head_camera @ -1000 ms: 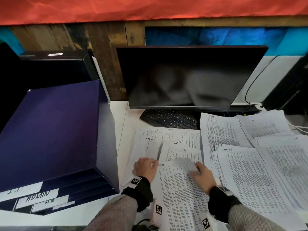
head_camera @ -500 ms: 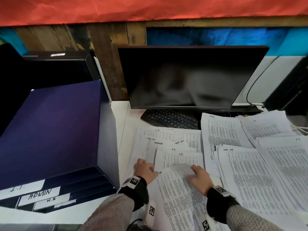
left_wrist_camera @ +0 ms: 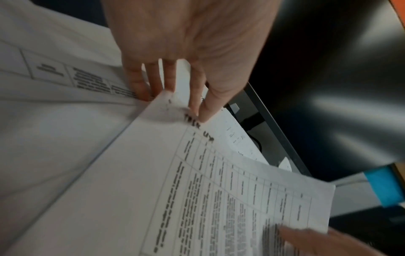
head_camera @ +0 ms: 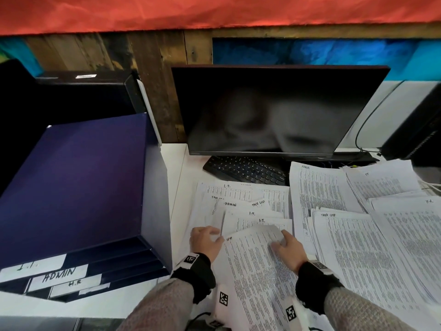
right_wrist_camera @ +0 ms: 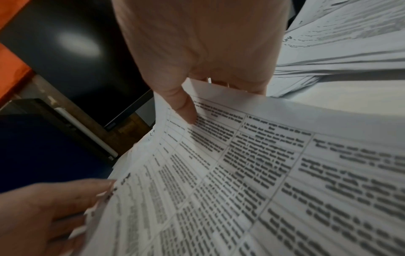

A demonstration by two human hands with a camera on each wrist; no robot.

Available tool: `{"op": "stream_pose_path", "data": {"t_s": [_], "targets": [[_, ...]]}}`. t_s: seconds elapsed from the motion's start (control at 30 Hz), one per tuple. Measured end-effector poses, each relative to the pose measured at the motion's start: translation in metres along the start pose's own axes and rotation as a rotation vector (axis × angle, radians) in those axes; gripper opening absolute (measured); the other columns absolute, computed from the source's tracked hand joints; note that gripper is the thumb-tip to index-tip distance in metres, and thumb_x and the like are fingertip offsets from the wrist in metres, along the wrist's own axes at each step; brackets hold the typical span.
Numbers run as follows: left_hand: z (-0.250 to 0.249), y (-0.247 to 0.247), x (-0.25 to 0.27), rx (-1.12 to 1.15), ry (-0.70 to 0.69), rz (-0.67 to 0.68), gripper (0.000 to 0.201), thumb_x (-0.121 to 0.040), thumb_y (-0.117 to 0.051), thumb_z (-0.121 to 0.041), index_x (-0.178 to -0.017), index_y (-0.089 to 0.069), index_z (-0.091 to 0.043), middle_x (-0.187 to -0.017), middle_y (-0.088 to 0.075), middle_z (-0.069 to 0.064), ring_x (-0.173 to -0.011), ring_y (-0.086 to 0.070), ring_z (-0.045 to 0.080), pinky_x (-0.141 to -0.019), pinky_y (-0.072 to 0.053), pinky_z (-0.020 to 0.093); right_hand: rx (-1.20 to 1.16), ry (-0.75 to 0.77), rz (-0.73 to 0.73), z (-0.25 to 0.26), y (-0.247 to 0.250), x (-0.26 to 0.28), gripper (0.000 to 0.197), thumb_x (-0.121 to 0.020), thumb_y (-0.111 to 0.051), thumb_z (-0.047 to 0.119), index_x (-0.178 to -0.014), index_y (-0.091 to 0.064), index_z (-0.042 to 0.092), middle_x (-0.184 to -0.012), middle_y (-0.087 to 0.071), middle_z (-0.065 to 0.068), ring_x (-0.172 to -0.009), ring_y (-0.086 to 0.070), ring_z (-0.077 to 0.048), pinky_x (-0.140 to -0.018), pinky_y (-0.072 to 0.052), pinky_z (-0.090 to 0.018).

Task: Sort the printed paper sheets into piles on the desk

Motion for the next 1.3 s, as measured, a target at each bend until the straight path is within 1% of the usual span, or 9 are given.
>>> {"op": "stream_pose_path", "data": {"t_s": [0.23,0.37,0.53,0.63,0.7,0.8,0.93,1.17,1.3], "targets": [[0.005,0.006,-0.008,0.129,0.088,0.001,0.045,-0.095,-0.048,-0.011,-0.138,-0.037,-0.010,-0.124,-0.057,0.010,-0.114,-0.053,0.026,-0.098,-0.040,0.030,-0.034,-0.029,-0.021,-0.014,0.000,-0.011,0.046,-0.092,-0.054,0.016,-0.136,-0.044,0.007,-0.116,-0.062,-0.010,-0.106,-0.058,-0.027,-0.093,-0.046,-0.033],[-0.017,0.011,0.001,0.096,-0.114,-0.065,0.038,-0.090,-0.048,0.002,-0.121,-0.059,-0.017,-0.111,-0.058,0.003,-0.103,-0.060,0.018,-0.089,-0.047,0.022,-0.061,0.001,-0.009,-0.008,-0.001,-0.011,0.027,-0.093,-0.053,0.011,-0.120,-0.054,0.009,-0.096,-0.062,-0.004,-0.087,-0.059,-0.020,-0.068,-0.045,-0.024],[-0.034,-0.002,0.015,0.151,-0.317,0.015,0.045,-0.086,-0.047,0.012,-0.106,-0.066,-0.023,-0.106,-0.060,-0.004,-0.101,-0.061,0.009,-0.091,-0.048,0.019,-0.061,-0.005,-0.027,-0.012,0.000,-0.015,0.015,-0.090,-0.054,0.010,-0.105,-0.056,0.012,-0.094,-0.065,-0.008,-0.088,-0.060,-0.026,-0.077,-0.048,-0.030],[-0.036,-0.018,0.020,0.173,-0.350,0.165,0.054,-0.086,-0.050,0.007,-0.091,-0.062,-0.045,-0.108,-0.062,-0.006,-0.104,-0.059,0.009,-0.096,-0.045,0.022,-0.065,0.005,-0.030,-0.012,-0.001,-0.015,0.012,-0.090,-0.053,0.010,-0.101,-0.056,0.014,-0.093,-0.065,-0.008,-0.086,-0.061,-0.025,-0.074,-0.046,-0.029],[-0.036,-0.021,0.020,0.165,-0.344,0.187,0.052,-0.084,-0.055,0.001,-0.080,-0.060,-0.051,-0.105,-0.062,-0.008,-0.102,-0.058,0.010,-0.092,-0.045,0.023,-0.056,0.003,-0.030,-0.012,-0.001,-0.015,0.012,-0.090,-0.053,0.010,-0.101,-0.056,0.013,-0.093,-0.065,-0.008,-0.086,-0.061,-0.025,-0.073,-0.046,-0.028],[-0.037,-0.009,0.016,0.121,-0.319,0.070,0.029,-0.083,-0.062,-0.009,-0.086,-0.065,-0.037,-0.102,-0.060,-0.006,-0.104,-0.055,0.015,-0.091,-0.044,0.027,-0.057,0.006,-0.033,-0.011,-0.001,-0.013,0.012,-0.090,-0.053,0.011,-0.102,-0.056,0.013,-0.095,-0.066,-0.009,-0.092,-0.062,-0.027,-0.076,-0.048,-0.029],[0.001,0.011,-0.002,-0.093,0.045,-0.027,0.018,-0.091,-0.053,-0.039,-0.103,-0.064,-0.032,-0.139,-0.037,0.002,-0.132,-0.033,0.025,-0.110,-0.030,0.040,-0.063,0.001,-0.034,-0.010,0.000,-0.013,0.013,-0.091,-0.053,0.013,-0.104,-0.053,0.014,-0.096,-0.065,-0.009,-0.090,-0.060,-0.025,-0.079,-0.048,-0.031],[0.010,0.018,-0.004,-0.147,0.153,0.050,0.011,-0.093,-0.048,-0.036,-0.091,-0.059,-0.037,-0.151,-0.024,0.004,-0.136,-0.025,0.031,-0.111,-0.027,0.048,-0.056,-0.026,-0.049,-0.016,0.005,-0.023,0.018,-0.092,-0.050,0.011,-0.108,-0.057,0.009,-0.098,-0.066,-0.010,-0.089,-0.062,-0.026,-0.078,-0.051,-0.032],[-0.004,0.027,0.000,-0.205,0.066,-0.114,0.017,-0.092,-0.049,-0.033,-0.077,-0.056,-0.035,-0.149,-0.023,-0.001,-0.135,-0.023,0.027,-0.109,-0.024,0.047,-0.088,-0.034,-0.040,-0.017,0.003,-0.026,0.014,-0.092,-0.050,0.010,-0.103,-0.057,0.013,-0.097,-0.066,-0.010,-0.088,-0.063,-0.026,-0.079,-0.052,-0.035]]}}
Point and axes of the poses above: each hand's wrist, its own x-axis away from the middle knuckle, its own y-axis out of the back of the hand, z = x × y, the point moved 10 cm from there along -x, towards the middle knuckle
